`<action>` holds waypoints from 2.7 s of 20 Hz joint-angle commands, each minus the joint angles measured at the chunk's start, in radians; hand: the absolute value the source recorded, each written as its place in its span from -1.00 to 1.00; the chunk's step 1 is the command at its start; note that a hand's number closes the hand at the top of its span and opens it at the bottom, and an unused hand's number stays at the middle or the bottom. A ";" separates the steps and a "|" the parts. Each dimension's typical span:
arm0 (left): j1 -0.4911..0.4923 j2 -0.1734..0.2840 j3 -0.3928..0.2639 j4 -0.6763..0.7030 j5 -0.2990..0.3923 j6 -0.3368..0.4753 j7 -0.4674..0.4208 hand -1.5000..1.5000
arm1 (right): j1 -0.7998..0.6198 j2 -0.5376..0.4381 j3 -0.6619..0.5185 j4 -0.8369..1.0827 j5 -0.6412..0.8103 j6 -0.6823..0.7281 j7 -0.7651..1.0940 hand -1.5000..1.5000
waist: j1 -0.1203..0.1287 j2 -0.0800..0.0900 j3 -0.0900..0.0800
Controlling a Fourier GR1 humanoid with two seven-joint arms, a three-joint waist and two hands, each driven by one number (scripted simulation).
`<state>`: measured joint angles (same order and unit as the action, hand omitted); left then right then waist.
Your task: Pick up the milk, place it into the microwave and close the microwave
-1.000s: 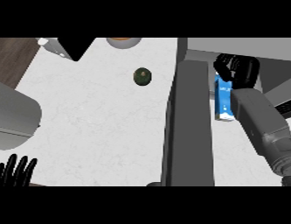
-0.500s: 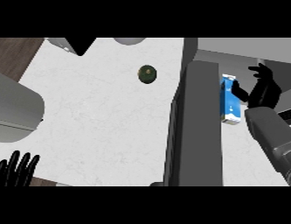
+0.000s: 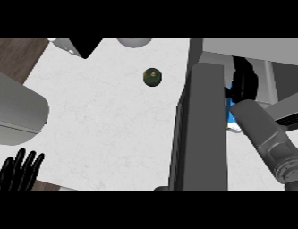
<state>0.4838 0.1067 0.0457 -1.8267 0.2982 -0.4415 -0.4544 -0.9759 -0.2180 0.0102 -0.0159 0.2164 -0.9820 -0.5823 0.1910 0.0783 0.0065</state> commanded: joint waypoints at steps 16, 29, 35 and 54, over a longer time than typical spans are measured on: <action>-0.009 0.024 0.045 0.036 0.012 -0.025 -0.038 -1.00 | 0.039 0.117 -0.142 -0.127 -0.148 0.372 -0.171 -1.00 | -0.069 -0.024 0.002; 0.030 0.010 0.034 -0.044 0.030 -0.003 0.022 -1.00 | 0.218 0.155 -0.232 -0.125 -0.236 0.625 -0.419 -1.00 | -0.131 -0.051 -0.002; 0.092 -0.003 0.008 -0.041 -0.002 -0.025 0.010 -1.00 | 0.287 0.166 -0.249 -0.142 -0.250 0.706 -0.516 -1.00 | -0.150 -0.063 -0.004; 0.050 -0.055 -0.145 0.032 -0.179 -0.027 0.038 -1.00 | 0.688 0.092 -0.170 -0.413 -0.241 0.934 -0.551 -1.00 | -0.205 -0.083 -0.008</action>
<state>0.5600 0.0553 -0.0590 -1.8331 0.1430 -0.4513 -0.4264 -0.3913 -0.1212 -0.1737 -0.3524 -0.0196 -0.0880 -1.0617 -0.0032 -0.0032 -0.0012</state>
